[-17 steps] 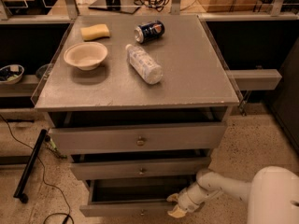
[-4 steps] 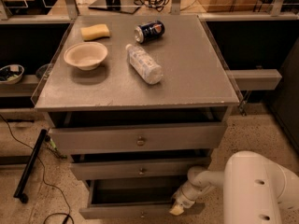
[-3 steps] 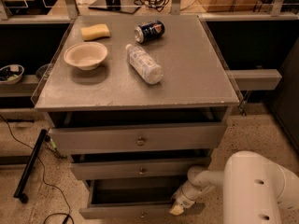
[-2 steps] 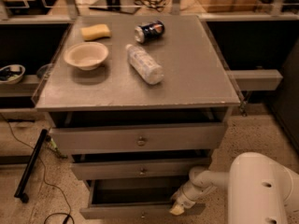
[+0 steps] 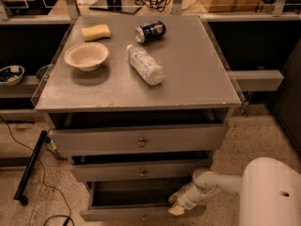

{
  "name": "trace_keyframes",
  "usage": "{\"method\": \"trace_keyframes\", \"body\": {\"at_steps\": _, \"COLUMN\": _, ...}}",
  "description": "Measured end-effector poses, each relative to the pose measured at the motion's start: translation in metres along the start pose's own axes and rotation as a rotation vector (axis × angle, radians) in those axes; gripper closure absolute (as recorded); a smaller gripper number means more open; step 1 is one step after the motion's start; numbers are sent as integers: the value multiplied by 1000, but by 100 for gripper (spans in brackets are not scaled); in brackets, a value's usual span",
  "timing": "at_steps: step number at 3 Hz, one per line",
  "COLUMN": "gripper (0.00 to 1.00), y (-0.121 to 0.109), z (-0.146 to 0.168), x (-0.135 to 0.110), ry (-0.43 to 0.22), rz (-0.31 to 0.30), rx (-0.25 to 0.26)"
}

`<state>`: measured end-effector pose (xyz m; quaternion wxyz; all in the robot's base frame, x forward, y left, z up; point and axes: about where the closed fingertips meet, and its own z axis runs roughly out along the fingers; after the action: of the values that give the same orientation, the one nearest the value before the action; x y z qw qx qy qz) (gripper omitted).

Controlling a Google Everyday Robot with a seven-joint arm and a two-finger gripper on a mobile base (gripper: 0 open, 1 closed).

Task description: Open bottom drawer

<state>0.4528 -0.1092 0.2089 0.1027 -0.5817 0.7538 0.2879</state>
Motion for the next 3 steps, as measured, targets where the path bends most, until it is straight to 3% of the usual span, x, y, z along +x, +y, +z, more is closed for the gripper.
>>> {"method": "trace_keyframes", "body": {"at_steps": 3, "gripper": 100, "y": -8, "z": -4, "x": -1, "ry": -4, "rz": 17, "rx": -5}}
